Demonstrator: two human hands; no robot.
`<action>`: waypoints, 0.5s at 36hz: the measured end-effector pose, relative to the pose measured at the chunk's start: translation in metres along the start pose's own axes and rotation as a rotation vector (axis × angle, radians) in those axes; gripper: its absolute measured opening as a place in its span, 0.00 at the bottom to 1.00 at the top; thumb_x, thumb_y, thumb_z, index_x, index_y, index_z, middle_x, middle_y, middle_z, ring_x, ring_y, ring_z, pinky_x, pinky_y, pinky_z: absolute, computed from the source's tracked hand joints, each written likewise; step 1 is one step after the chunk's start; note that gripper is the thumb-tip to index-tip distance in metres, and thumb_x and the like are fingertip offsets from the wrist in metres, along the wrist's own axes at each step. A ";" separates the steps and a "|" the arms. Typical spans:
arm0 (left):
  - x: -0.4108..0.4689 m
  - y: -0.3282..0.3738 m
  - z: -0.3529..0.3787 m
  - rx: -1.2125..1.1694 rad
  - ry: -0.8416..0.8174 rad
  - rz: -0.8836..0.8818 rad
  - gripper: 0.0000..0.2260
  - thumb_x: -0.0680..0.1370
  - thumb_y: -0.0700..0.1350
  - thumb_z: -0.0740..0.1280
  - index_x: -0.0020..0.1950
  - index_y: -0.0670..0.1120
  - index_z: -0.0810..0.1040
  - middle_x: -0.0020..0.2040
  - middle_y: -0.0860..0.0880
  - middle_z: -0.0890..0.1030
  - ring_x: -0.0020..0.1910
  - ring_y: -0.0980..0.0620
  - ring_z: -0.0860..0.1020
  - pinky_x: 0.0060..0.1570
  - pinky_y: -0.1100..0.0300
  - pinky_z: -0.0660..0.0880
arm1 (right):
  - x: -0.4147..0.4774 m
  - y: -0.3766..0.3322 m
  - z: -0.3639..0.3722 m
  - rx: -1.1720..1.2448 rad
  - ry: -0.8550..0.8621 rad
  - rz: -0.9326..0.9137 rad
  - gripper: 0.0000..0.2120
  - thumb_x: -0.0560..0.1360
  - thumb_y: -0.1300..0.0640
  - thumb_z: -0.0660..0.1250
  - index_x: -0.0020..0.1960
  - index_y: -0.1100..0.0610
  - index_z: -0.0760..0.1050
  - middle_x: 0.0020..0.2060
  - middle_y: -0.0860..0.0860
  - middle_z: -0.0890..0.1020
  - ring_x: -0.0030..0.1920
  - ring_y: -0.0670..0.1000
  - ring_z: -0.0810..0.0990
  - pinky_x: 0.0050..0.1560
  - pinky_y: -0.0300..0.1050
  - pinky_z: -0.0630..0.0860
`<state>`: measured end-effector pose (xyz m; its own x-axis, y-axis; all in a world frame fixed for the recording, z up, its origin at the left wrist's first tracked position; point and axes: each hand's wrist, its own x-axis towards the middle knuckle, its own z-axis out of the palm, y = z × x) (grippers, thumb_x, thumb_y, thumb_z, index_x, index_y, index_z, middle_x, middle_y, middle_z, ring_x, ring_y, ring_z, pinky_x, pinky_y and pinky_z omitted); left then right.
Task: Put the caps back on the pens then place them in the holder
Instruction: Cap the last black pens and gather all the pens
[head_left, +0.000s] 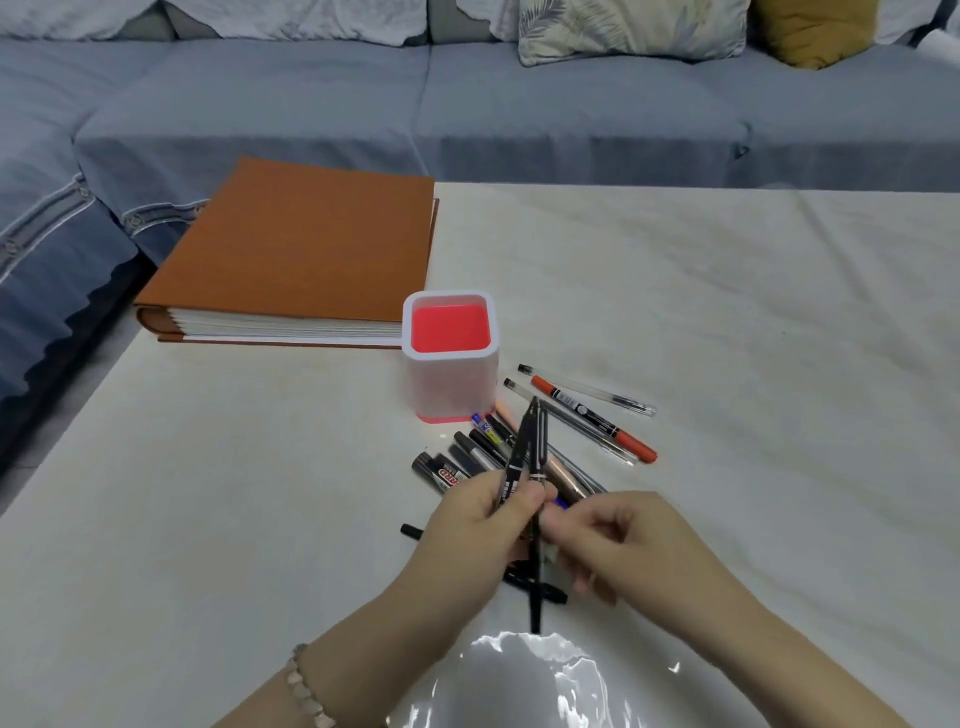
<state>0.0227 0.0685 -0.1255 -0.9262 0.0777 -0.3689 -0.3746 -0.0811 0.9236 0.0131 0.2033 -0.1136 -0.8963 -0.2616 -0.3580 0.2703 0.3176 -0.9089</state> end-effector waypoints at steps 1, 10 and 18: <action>-0.001 0.002 -0.001 0.018 0.012 0.011 0.09 0.78 0.40 0.61 0.41 0.42 0.77 0.34 0.46 0.79 0.33 0.53 0.80 0.39 0.57 0.80 | 0.002 -0.001 -0.003 0.004 0.065 -0.008 0.14 0.71 0.50 0.67 0.30 0.56 0.77 0.19 0.49 0.75 0.20 0.44 0.71 0.23 0.31 0.65; -0.011 0.009 -0.006 0.204 -0.034 0.018 0.11 0.77 0.42 0.61 0.38 0.39 0.74 0.26 0.50 0.66 0.20 0.57 0.60 0.21 0.67 0.58 | 0.009 -0.006 -0.009 0.079 0.029 -0.090 0.18 0.75 0.54 0.63 0.27 0.56 0.71 0.19 0.51 0.71 0.21 0.45 0.65 0.23 0.31 0.62; -0.020 0.010 -0.001 0.205 -0.112 -0.022 0.12 0.78 0.44 0.61 0.35 0.45 0.74 0.19 0.54 0.64 0.17 0.58 0.59 0.18 0.71 0.57 | 0.000 0.010 -0.010 0.340 -0.060 -0.138 0.13 0.67 0.54 0.64 0.41 0.65 0.78 0.22 0.49 0.75 0.23 0.43 0.67 0.25 0.30 0.64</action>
<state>0.0378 0.0653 -0.1093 -0.9033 0.1876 -0.3858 -0.3676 0.1247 0.9216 0.0127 0.2154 -0.1210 -0.9130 -0.3370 -0.2299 0.2588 -0.0430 -0.9650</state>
